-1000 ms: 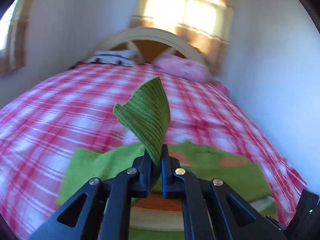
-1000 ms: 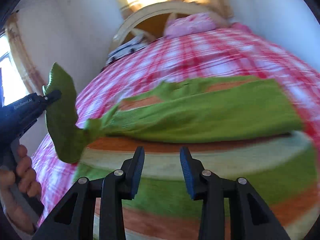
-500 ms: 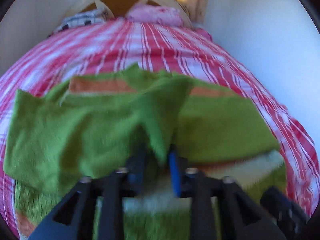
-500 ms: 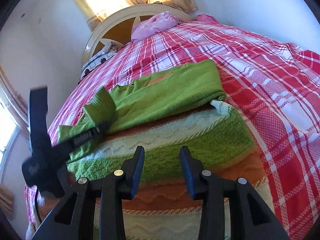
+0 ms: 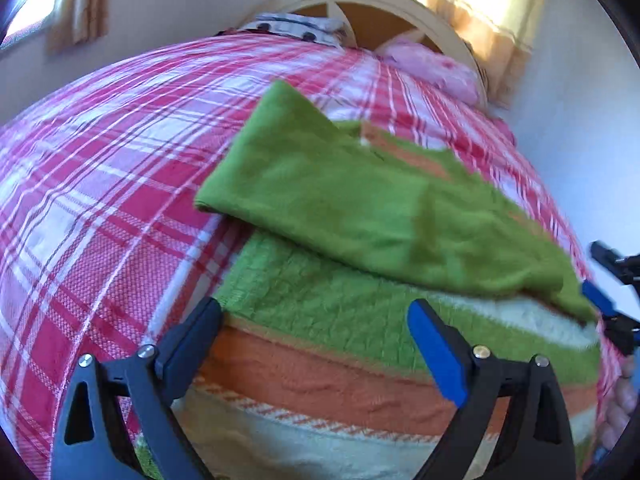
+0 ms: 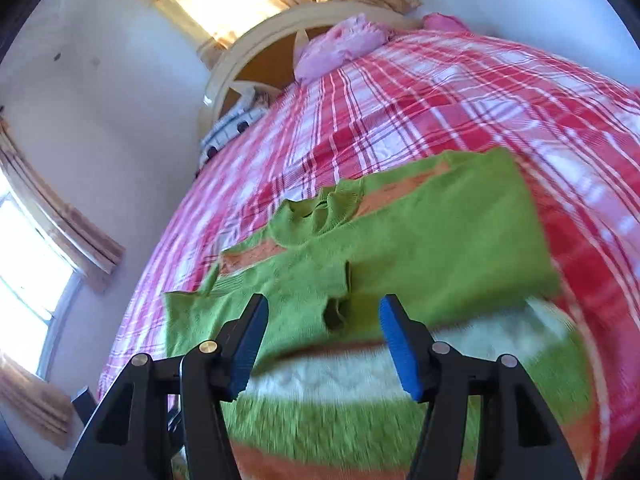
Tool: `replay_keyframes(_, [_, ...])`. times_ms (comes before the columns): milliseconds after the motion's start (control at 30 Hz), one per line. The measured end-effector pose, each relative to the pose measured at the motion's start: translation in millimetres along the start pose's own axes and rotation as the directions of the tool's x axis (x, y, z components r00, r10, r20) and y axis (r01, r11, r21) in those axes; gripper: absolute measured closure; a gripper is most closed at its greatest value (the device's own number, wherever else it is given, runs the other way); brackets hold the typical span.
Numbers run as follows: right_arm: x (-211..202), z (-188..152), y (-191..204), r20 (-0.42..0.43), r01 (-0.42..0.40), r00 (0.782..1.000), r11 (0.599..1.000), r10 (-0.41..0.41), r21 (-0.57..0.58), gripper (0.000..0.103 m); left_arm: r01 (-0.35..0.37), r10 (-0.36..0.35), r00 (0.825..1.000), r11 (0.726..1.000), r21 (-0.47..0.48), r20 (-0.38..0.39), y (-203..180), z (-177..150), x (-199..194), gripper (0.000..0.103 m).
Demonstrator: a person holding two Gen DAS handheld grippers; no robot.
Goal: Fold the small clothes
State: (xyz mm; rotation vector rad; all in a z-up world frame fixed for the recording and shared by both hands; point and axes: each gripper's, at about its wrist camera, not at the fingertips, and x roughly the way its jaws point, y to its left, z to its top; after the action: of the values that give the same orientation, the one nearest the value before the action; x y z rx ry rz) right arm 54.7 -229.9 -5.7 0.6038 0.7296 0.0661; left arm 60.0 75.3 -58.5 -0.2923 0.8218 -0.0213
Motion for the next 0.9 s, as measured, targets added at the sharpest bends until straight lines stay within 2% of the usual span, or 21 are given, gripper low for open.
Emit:
replay_keyframes(133, [44.3,5.2,11.3,-0.08,0.05,0.995,0.998,-0.053,-0.042,0.044,0.028,-0.032,0.999,0.993,-0.119,-0.029,16.8,-0.4,8.3,0.0])
replay_keyframes(200, [61.9,-2.9,20.2,-0.116,0.089,0.988,0.991,-0.1,-0.099,0.044,0.064,-0.065,0.998,0.985,-0.163,-0.001,23.1,-2.8,4.8,0.0])
replay_keyframes(267, [65.2,-11.5,33.3,-0.073,0.161,0.981,0.965,-0.179,-0.206,0.059,0.074,-0.073,0.997,0.981,-0.178,0.01,24.0,-4.2,3.5,0.0])
replay_keyframes(300, [67.3,-15.0,41.5,-0.065,0.184,0.976,0.945,-0.208,-0.269,0.078,0.071,-0.071,0.997,0.982,-0.177,0.007,26.0,-4.8,2.0,0.0])
replay_keyframes(333, [68.4,-16.3,44.9,-0.069,0.184,0.975,0.938,-0.213,-0.293,0.086,0.064,-0.064,0.998,0.983,-0.172,0.004,25.0,-5.2,2.3,0.0])
replay_keyframes(400, [65.0,-14.8,48.7,-0.054,0.184,0.976,0.933,-0.211,-0.311,0.09,0.052,-0.053,0.999,0.986,-0.161,-0.002,21.6,-3.9,5.8,0.0])
replay_keyframes(467, [56.0,-9.6,55.7,-0.02,0.177,0.981,0.924,-0.195,-0.339,0.092,0.057,-0.058,0.998,0.985,-0.164,-0.001,22.3,-4.0,6.5,0.0])
replay_keyframes(533, [35.4,1.4,66.0,0.051,0.165,0.986,0.917,-0.157,-0.362,0.092,0.066,-0.067,0.998,0.983,-0.172,0.001,25.1,-2.8,6.6,0.0])
replay_keyframes(667, [6.7,22.6,76.6,0.145,0.186,0.98,0.901,-0.139,-0.392,0.092,0.063,-0.064,0.998,0.983,-0.17,-0.002,26.2,-2.4,6.1,0.0])
replay_keyframes(800, [-9.0,38.8,64.6,0.192,0.244,0.965,0.877,-0.178,-0.413,0.092,0.061,-0.063,0.998,0.984,-0.168,-0.004,26.3,-1.7,6.7,0.0])
replay_keyframes(900, [-11.8,41.5,42.2,0.19,0.283,0.956,0.875,-0.223,-0.392,0.092,0.061,-0.062,0.998,0.984,-0.168,-0.004,26.1,-1.9,6.7,0.0])
